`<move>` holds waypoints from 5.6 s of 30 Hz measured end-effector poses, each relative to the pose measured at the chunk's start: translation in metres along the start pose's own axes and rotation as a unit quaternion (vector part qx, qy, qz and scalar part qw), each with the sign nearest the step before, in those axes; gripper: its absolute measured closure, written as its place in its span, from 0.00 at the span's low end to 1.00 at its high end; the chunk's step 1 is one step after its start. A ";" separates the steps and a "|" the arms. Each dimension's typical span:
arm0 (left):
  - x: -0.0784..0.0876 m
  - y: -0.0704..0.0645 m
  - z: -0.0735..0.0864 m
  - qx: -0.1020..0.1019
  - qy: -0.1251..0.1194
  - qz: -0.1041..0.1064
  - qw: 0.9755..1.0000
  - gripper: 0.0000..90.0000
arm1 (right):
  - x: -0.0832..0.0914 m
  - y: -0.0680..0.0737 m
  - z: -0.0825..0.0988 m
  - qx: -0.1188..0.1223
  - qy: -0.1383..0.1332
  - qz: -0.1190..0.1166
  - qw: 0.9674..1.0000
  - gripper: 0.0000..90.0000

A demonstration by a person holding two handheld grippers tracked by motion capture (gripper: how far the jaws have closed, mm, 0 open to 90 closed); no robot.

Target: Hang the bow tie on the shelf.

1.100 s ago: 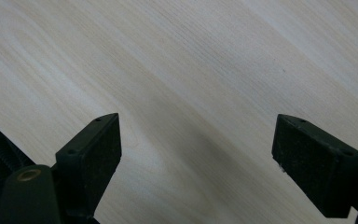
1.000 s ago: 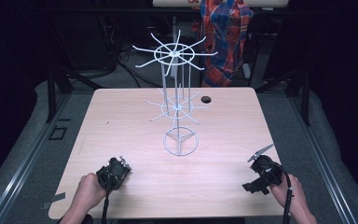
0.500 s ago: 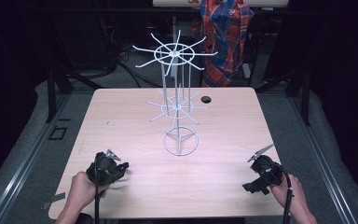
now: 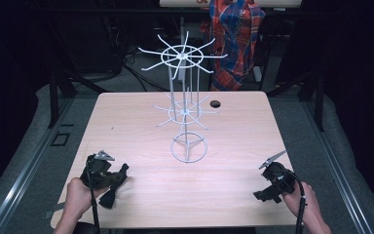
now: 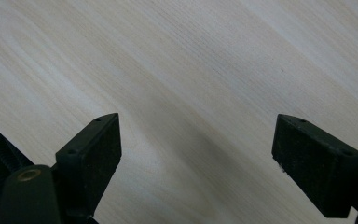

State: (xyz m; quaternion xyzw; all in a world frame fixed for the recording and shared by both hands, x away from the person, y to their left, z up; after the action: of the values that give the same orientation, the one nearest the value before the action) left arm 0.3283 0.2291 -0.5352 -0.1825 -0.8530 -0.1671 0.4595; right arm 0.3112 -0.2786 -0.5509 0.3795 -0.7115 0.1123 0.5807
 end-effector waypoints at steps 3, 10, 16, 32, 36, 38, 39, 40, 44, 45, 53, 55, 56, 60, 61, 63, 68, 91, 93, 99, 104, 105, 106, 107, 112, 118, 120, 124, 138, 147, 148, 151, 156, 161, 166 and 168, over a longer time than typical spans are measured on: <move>0.003 0.001 -0.001 0.003 -0.008 -0.001 1.000 1.00 | 0.000 0.000 0.000 0.000 0.000 0.000 1.000 0.17; 0.010 0.002 -0.006 0.010 -0.027 0.002 1.000 1.00 | 0.000 0.000 0.000 0.000 0.000 0.001 1.000 0.17; 0.015 0.003 -0.010 0.025 -0.045 0.009 0.999 1.00 | 0.000 0.000 0.000 -0.001 -0.002 0.002 1.000 0.17; 0.025 0.010 -0.021 0.050 -0.082 0.017 0.995 1.00 | -0.002 0.000 0.000 -0.001 -0.003 0.001 1.000 0.17; 0.027 0.011 -0.024 0.052 -0.088 0.017 0.995 1.00 | -0.001 0.000 0.000 -0.001 0.000 -0.002 1.000 0.17; 0.027 0.011 -0.026 0.051 -0.092 0.015 0.994 1.00 | -0.001 0.000 0.000 -0.002 0.001 0.002 1.000 0.17; 0.028 0.011 -0.027 0.053 -0.093 0.015 0.994 1.00 | -0.001 0.000 0.000 -0.002 0.001 0.002 1.000 0.17; 0.029 0.012 -0.028 0.053 -0.094 0.016 0.994 1.00 | -0.001 -0.001 0.000 -0.002 0.001 0.002 1.000 0.17; 0.030 0.013 -0.034 0.059 -0.102 0.016 0.993 1.00 | -0.002 0.000 -0.001 -0.002 0.001 -0.002 1.000 0.17; 0.030 0.013 -0.035 0.059 -0.105 0.017 0.993 1.00 | -0.002 0.000 -0.001 -0.002 0.001 -0.002 1.000 0.17; 0.033 0.012 -0.047 0.060 -0.118 0.024 0.991 1.00 | -0.002 0.000 0.000 -0.003 -0.002 -0.002 1.000 0.17; 0.034 0.012 -0.050 0.061 -0.120 0.026 0.991 1.00 | -0.002 0.000 0.000 -0.003 -0.002 -0.002 1.000 0.17; 0.034 0.012 -0.051 0.060 -0.122 0.025 0.990 1.00 | -0.001 -0.001 0.000 -0.001 0.001 0.001 1.000 0.17; 0.034 0.013 -0.057 0.060 -0.126 0.027 0.990 1.00 | -0.001 -0.001 0.001 -0.004 0.000 0.001 1.000 0.17; 0.035 0.014 -0.059 0.061 -0.125 0.027 0.990 1.00 | -0.001 -0.001 0.001 -0.003 0.003 0.000 1.000 0.17; 0.035 0.014 -0.062 0.064 -0.129 0.029 0.989 1.00 | -0.001 -0.001 0.001 -0.005 -0.002 0.001 1.000 0.17; 0.035 0.012 -0.071 0.062 -0.137 0.031 0.988 1.00 | 0.000 -0.001 0.001 -0.003 -0.001 0.000 1.000 0.17; 0.041 0.008 -0.093 0.064 -0.162 0.045 0.984 1.00 | -0.001 -0.002 0.001 -0.005 -0.001 -0.004 1.000 0.17; 0.042 0.007 -0.095 0.061 -0.163 0.045 0.984 1.00 | -0.001 -0.002 0.001 -0.006 -0.001 -0.004 1.000 0.17; 0.047 0.002 -0.101 0.057 -0.171 0.051 0.982 1.00 | 0.000 -0.002 0.002 -0.004 0.001 -0.001 1.000 0.17; 0.051 -0.003 -0.105 0.052 -0.174 0.052 0.982 1.00 | 0.000 -0.002 0.002 -0.007 -0.005 0.000 1.000 0.17; 0.051 -0.004 -0.106 0.053 -0.175 0.053 0.982 1.00 | 0.000 -0.002 0.002 -0.007 -0.005 0.000 1.000 0.17; 0.052 -0.004 -0.107 0.051 -0.176 0.052 0.982 1.00 | 0.000 -0.002 0.002 -0.007 -0.005 0.001 1.000 0.17; 0.053 -0.004 -0.108 0.051 -0.178 0.050 0.981 1.00 | 0.000 -0.002 0.002 -0.006 -0.003 0.000 1.000 0.17; 0.058 -0.007 -0.114 0.049 -0.182 0.051 0.981 1.00 | 0.000 -0.002 0.002 -0.006 -0.003 0.000 1.000 0.17; 0.061 -0.012 -0.121 0.042 -0.189 0.053 0.980 1.00 | 0.000 -0.002 0.002 -0.006 -0.003 0.001 1.000 0.17; 0.062 -0.014 -0.124 0.041 -0.190 0.053 0.979 1.00 | 0.001 -0.002 0.002 -0.005 -0.001 0.000 1.000 0.17; 0.064 -0.017 -0.128 0.038 -0.193 0.055 0.979 1.00 | 0.001 -0.002 0.002 -0.005 0.000 0.000 1.000 0.17; 0.072 -0.026 -0.139 0.024 -0.204 0.058 0.977 1.00 | 0.001 -0.002 0.003 -0.007 -0.003 -0.002 1.000 0.17; 0.074 -0.032 -0.144 0.016 -0.206 0.060 0.977 1.00 | 0.001 -0.003 0.003 -0.007 -0.003 0.001 1.000 0.17; 0.073 -0.033 -0.145 0.016 -0.207 0.061 0.976 1.00 | 0.001 -0.003 0.003 -0.007 -0.003 0.001 1.000 0.17; 0.073 -0.035 -0.146 0.014 -0.206 0.057 0.977 1.00 | 0.001 -0.003 0.003 -0.008 -0.003 0.001 1.000 0.17; 0.070 -0.034 -0.148 0.014 -0.201 0.051 0.978 1.00 | 0.001 -0.002 0.003 -0.011 -0.010 0.000 1.000 0.17; 0.067 -0.035 -0.149 0.018 -0.197 0.046 0.979 1.00 | 0.001 -0.002 0.003 -0.010 -0.011 -0.001 1.000 0.17; 0.067 -0.036 -0.151 0.016 -0.198 0.049 0.979 1.00 | 0.001 -0.003 0.003 -0.011 -0.011 0.000 1.000 0.17; 0.068 -0.037 -0.153 0.015 -0.200 0.049 0.979 1.00 | 0.001 -0.003 0.003 -0.009 -0.004 0.001 1.000 0.17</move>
State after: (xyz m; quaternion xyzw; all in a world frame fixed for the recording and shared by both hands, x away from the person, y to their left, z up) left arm 0.3868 0.1382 -0.4023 -0.2464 -0.9201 -0.0917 0.2903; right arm 0.3107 -0.2831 -0.5514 0.3744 -0.7149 0.1053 0.5811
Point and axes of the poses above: each handheld gripper's, and its own axes: x roughly backward along the jaws, z roughly out of its underside, y roughly to its left, the point moved 4 cm from there along -x, roughly forward along the jaws, and after that the axes turned 15 degrees about -z, right-handed, at the moved point
